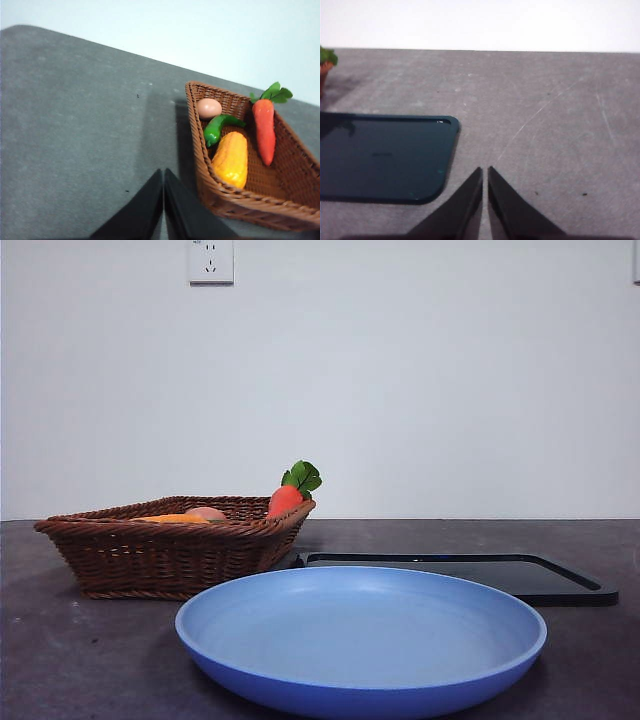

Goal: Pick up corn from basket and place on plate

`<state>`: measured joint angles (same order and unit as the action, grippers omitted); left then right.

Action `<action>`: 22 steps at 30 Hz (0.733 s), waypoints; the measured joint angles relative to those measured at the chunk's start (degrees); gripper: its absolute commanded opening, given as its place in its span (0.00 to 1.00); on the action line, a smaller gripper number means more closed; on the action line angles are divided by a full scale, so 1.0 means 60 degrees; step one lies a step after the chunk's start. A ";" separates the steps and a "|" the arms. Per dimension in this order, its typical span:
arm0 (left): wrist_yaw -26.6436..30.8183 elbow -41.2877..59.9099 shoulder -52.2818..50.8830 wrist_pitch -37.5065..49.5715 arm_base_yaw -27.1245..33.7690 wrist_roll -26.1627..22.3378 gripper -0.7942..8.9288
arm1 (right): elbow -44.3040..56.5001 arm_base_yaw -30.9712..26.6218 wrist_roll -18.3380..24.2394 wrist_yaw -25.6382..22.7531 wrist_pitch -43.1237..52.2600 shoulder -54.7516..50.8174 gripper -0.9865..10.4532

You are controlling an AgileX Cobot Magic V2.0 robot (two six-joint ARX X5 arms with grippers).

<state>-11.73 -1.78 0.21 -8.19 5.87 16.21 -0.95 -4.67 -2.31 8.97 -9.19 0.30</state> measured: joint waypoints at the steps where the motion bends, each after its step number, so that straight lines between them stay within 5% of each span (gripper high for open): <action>1: 0.0000 0.0000 0.0000 0.0000 0.0000 0.0138 0.09 | 0.0000 0.0000 -0.0186 0.0000 0.0000 0.0000 0.09; 14: -0.0787 -0.0004 0.0000 -0.0127 0.0000 0.1945 0.09 | -0.0029 0.0000 -0.2135 0.0284 -0.0055 0.0000 0.09; 22: -0.0994 -0.0608 0.0171 -0.1115 0.0000 0.2153 0.09 | -0.1049 0.0007 -0.2626 0.0659 -0.0240 0.0015 0.09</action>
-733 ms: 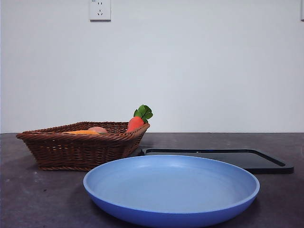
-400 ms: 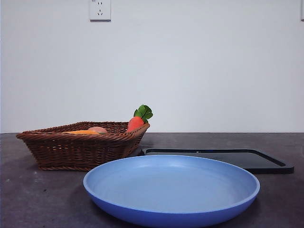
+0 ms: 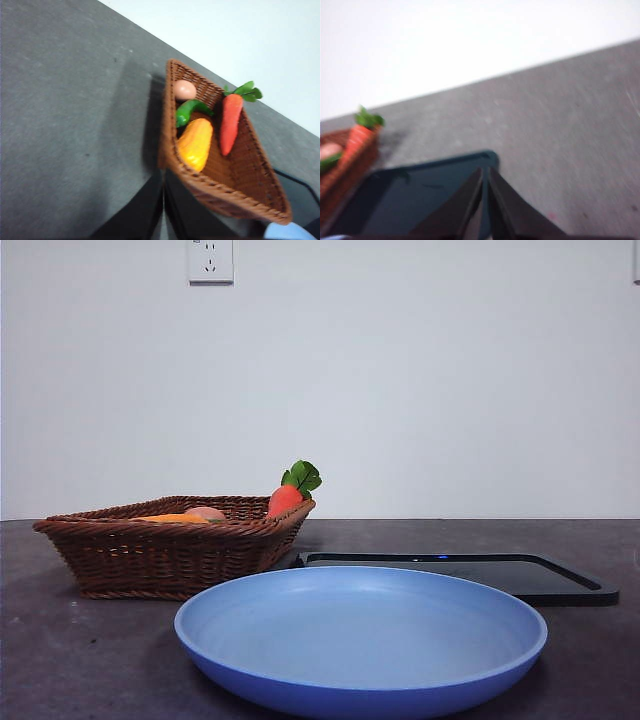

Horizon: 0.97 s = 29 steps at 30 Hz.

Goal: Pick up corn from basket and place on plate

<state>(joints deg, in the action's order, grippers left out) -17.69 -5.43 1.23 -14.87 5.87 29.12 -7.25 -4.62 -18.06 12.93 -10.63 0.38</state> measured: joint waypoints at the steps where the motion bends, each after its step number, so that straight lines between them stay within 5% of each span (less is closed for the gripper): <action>1: -0.0047 -0.0226 0.0102 0.0007 0.0000 0.0000 0.09 | -0.0262 0.0004 -0.0011 0.0080 -0.0146 0.0058 0.09; 10: -0.0863 -0.2091 0.1545 -0.0270 0.0000 -0.0404 0.09 | -0.2586 0.0011 0.0157 0.0623 -0.1621 0.1406 0.09; 20: -0.2200 -0.4809 0.3967 -0.2062 -0.0047 -0.2200 0.09 | -0.5461 0.0222 0.1931 0.1829 -0.3960 0.3701 0.09; 29: -0.2583 -0.6375 0.5588 -0.3763 -0.1027 -0.3559 0.09 | -0.6765 0.1020 0.3406 0.2084 -0.5912 0.4870 0.09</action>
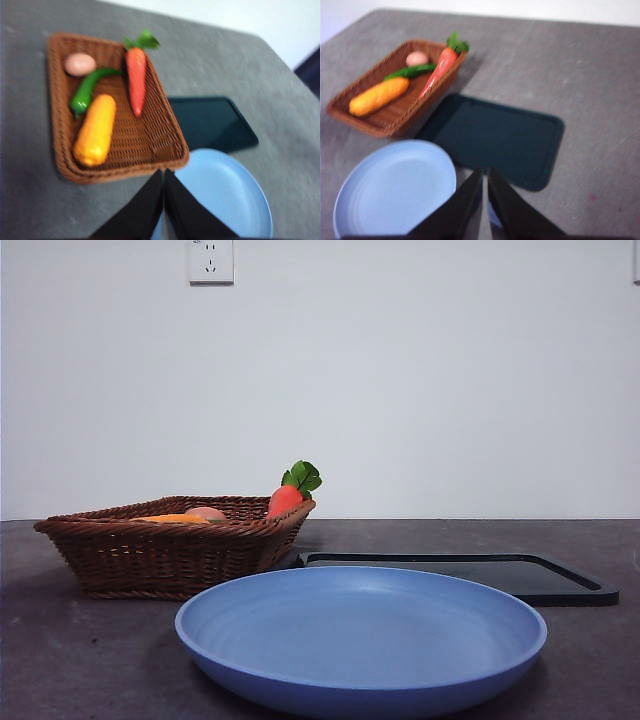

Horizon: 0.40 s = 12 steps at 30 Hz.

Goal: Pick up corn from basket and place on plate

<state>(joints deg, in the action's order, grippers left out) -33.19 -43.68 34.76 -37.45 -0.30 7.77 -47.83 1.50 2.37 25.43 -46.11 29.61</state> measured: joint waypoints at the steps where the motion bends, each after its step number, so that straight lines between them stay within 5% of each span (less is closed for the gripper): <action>1: 0.0000 -0.0044 0.0102 -0.0073 -0.0106 -0.0084 0.09 | 0.0000 0.0062 0.0080 -0.0004 -0.0091 0.0025 0.09; 8: 0.0000 -0.0069 0.0401 -0.0149 -0.0499 -0.0328 0.11 | 0.0000 0.0281 0.0364 -0.0004 -0.0382 0.0073 0.09; 10: 0.0000 -0.0069 0.0401 -0.0146 -0.0499 -0.0357 0.23 | 0.0000 0.0281 0.0368 -0.0004 -0.0361 0.0073 0.11; 12: 0.0000 -0.0069 0.0401 -0.0146 -0.0499 -0.0361 0.41 | 0.0000 0.0281 0.0379 -0.0004 -0.0277 0.0073 0.27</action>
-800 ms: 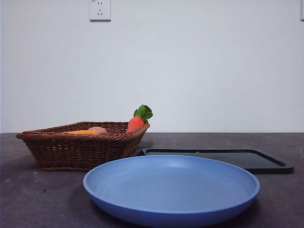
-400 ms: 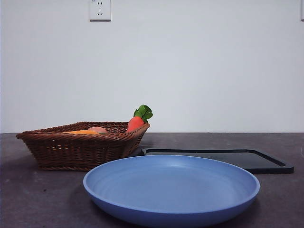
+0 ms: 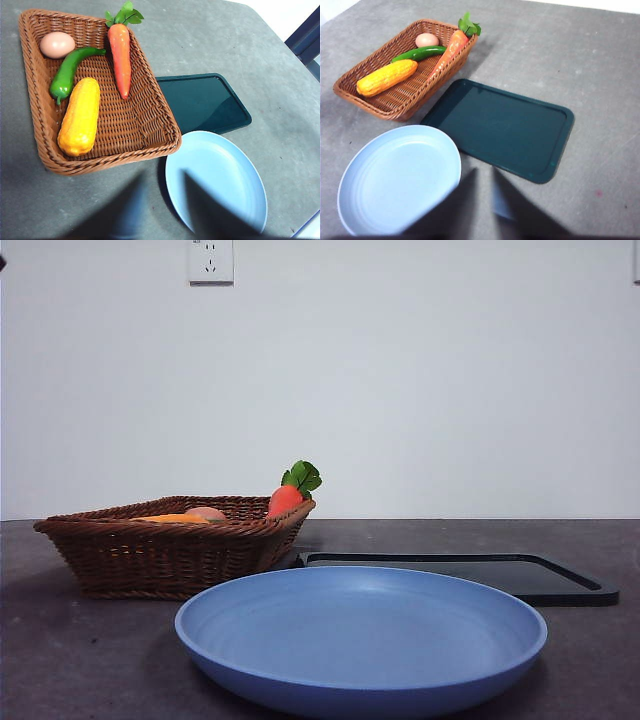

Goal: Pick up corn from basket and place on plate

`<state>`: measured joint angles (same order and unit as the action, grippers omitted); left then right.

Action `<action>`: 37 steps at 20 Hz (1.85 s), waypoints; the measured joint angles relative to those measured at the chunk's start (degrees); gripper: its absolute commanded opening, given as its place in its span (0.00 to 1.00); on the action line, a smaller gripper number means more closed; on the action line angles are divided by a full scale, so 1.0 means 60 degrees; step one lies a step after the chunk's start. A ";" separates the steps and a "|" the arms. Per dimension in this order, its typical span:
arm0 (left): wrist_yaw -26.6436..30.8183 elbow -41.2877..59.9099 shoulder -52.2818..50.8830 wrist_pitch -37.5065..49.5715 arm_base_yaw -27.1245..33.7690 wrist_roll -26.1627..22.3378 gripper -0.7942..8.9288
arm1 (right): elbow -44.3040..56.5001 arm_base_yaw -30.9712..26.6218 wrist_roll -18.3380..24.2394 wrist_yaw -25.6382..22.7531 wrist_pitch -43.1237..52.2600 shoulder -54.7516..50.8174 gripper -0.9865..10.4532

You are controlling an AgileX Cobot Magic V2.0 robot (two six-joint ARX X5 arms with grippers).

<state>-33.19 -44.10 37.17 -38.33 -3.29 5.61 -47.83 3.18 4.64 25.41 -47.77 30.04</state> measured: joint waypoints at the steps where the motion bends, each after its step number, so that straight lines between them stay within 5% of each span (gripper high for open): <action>1: 0.0000 0.0000 0.0000 0.0004 0.0000 -0.0018 0.47 | 0.0000 0.0000 -0.0022 -0.0007 0.0098 0.0000 0.34; 8: 0.0000 0.0000 0.0000 0.0007 0.0000 -0.0018 0.48 | -0.0004 0.0025 -0.0612 0.0022 0.0295 0.0856 0.36; 25: 0.0000 0.0000 0.0066 0.0029 0.0000 -0.0018 0.48 | -0.0058 0.2284 -0.1246 0.0535 0.2204 0.8735 0.35; 37: 0.0000 0.0000 0.0186 0.0036 0.0000 -0.0018 0.48 | -0.0062 0.3009 -0.1322 0.0535 0.3009 0.9938 0.21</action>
<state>-33.19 -44.10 38.28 -38.11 -3.29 5.50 -48.21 21.23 -3.29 28.62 -29.71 89.67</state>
